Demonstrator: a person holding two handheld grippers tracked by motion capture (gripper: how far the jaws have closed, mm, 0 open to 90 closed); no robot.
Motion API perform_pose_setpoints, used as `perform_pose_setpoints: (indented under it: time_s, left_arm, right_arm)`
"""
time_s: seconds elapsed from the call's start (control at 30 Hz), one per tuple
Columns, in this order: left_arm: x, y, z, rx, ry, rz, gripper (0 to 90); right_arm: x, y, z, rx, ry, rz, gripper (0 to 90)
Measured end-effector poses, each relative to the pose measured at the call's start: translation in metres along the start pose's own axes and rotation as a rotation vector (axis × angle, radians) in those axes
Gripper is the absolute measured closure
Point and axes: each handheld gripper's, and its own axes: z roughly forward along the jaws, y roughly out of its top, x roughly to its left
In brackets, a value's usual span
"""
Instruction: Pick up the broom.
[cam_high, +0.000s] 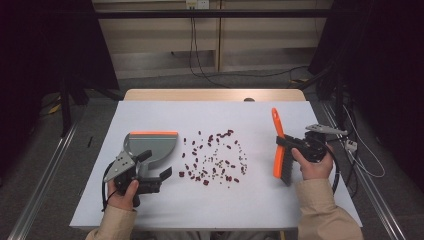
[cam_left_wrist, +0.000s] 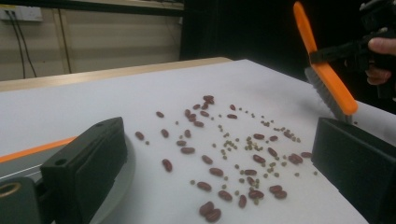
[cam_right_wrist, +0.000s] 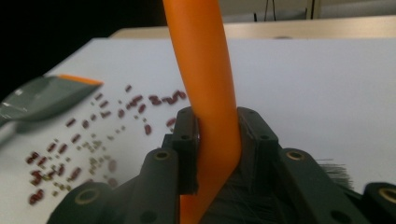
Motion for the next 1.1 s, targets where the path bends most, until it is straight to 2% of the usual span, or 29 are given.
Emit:
perform_pose_setpoints:
  time_s: [0.07, 0.17, 0.37, 0.53, 0.6, 0.73, 0.8, 0.9, 1.0, 1.03, 1.1]
  left_arm:
    - [-0.004, 0.004, 0.005, 0.004, -0.019, 0.0, 3.4]
    - [-0.013, 0.009, 0.014, 0.009, -0.036, 0.013, 3.6]
    - [-0.026, 0.015, 0.031, 0.016, -0.072, 0.032, 3.6]
    - [-0.033, 0.018, 0.041, 0.028, -0.097, 0.029, 3.5]
    - [-0.036, 0.019, 0.045, 0.028, -0.098, 0.022, 3.5]
    - [-0.041, 0.021, 0.056, 0.041, -0.097, 0.029, 2.4]
    - [-0.043, 0.021, 0.062, 0.049, -0.108, 0.027, 2.5]
    - [-0.049, 0.021, 0.075, 0.051, -0.142, 0.017, 3.3]
    - [-0.055, 0.021, 0.087, 0.072, -0.166, 0.017, 3.7]
    - [-0.056, 0.021, 0.091, 0.086, -0.164, 0.029, 3.9]
    - [-0.06, 0.021, 0.098, 0.105, -0.161, 0.014, 5.0]
  right_arm:
    - [0.001, 0.002, -0.005, -0.048, 0.034, 0.007, 70.9]
    - [0.003, 0.003, -0.005, -0.08, 0.074, 0.028, 71.1]
    - [0.012, 0.007, -0.003, -0.11, 0.118, 0.021, 71.2]
    - [0.021, 0.013, -0.007, -0.138, 0.134, -0.017, 71.1]
    - [0.026, 0.016, -0.006, -0.148, 0.148, -0.014, 71.2]
    - [0.04, 0.021, 0.002, -0.151, 0.165, -0.039, 71.1]
    - [0.048, 0.024, 0.007, -0.149, 0.166, -0.059, 71.1]
    - [0.059, 0.029, 0.014, -0.158, 0.192, -0.072, 71.1]
    - [0.068, 0.032, 0.023, -0.157, 0.202, -0.088, 71.1]
    - [0.07, 0.032, 0.025, -0.153, 0.211, -0.088, 71.1]
    - [0.076, 0.032, 0.03, -0.151, 0.211, -0.097, 71.1]
